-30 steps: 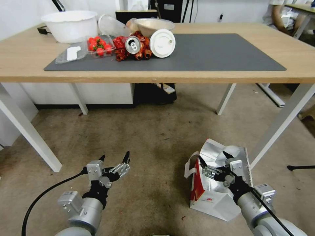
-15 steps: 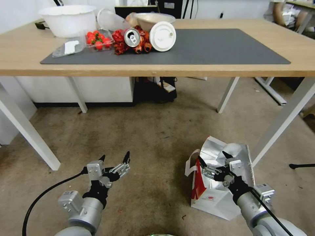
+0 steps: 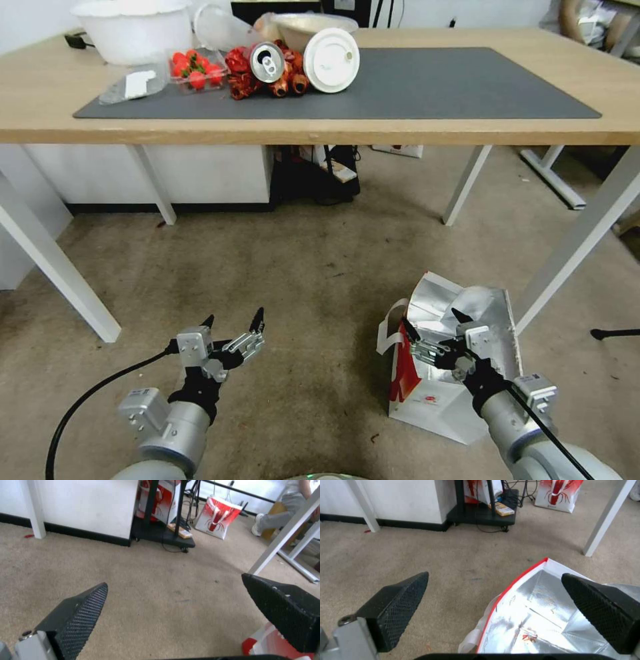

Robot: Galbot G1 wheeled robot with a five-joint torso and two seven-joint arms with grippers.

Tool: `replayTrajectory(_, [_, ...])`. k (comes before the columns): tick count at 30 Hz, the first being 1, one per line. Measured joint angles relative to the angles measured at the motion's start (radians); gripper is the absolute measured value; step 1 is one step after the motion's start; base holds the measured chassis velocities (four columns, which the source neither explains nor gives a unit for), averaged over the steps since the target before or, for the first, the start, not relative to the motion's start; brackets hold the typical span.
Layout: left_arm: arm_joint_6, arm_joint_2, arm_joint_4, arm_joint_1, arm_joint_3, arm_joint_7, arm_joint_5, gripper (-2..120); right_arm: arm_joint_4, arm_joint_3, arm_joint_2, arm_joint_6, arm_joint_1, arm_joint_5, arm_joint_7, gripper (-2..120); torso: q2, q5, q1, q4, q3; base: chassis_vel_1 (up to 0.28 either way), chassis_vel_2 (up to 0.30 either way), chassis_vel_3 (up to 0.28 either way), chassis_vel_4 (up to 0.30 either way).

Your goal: Pick up the food delivery bag from the floor and place it on the table.

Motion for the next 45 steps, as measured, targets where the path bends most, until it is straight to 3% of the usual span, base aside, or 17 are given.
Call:
replayTrajectory(10, [-0.06, -0.001, 0.014, 0.003, -0.002, 0.021, 0.014, 100, -0.027, 0.039, -0.037, 0.027, 0.024, 0.019, 0.006, 100, 0.004, 0.0001, 0.0, 0.0, 0.0, 0.0, 0.0, 0.0, 0.0])
replayTrajectory(20, [-0.057, -0.009, 0.002, 0.005, 0.006, 0.031, 0.045, 100, -0.119, 0.153, -0.176, 0.032, 0.077, 0.051, 0.018, 100, 0.007, 0.0004, 0.001, 0.0001, 0.0, 0.0, 0.0, 0.0, 0.0])
replayTrajectory(25, [-0.053, -0.002, 0.001, -0.006, 0.025, 0.031, 0.043, 100, -0.187, 0.221, -0.261, -0.001, 0.107, 0.098, 0.033, 100, 0.008, 0.0003, 0.001, 0.0002, 0.0, 0.0, 0.0, 0.0, 0.0])
replayTrajectory(30, [-0.052, 0.016, 0.015, -0.02, 0.038, 0.031, 0.04, 100, -0.224, 0.257, -0.298, -0.037, 0.116, 0.123, 0.059, 100, 0.008, 0.0002, 0.001, 0.0, 0.0, 0.0, 0.0, 0.0, 0.0])
replayTrajectory(37, [-0.053, 0.033, 0.029, -0.029, 0.045, 0.031, 0.028, 100, -0.282, 0.243, -0.339, -0.127, 0.172, 0.12, 0.155, 100, 0.009, 0.0002, 0.001, 0.0, 0.0, 0.0, 0.0, 0.0, 0.0])
replayTrajectory(45, [-0.054, 0.038, 0.033, -0.034, 0.041, 0.031, 0.028, 100, -0.404, 0.179, -0.399, -0.147, 0.272, 0.154, 0.164, 100, 0.009, 0.0002, 0.002, 0.0002, 0.0, 0.0, 0.0, 0.0, 0.0])
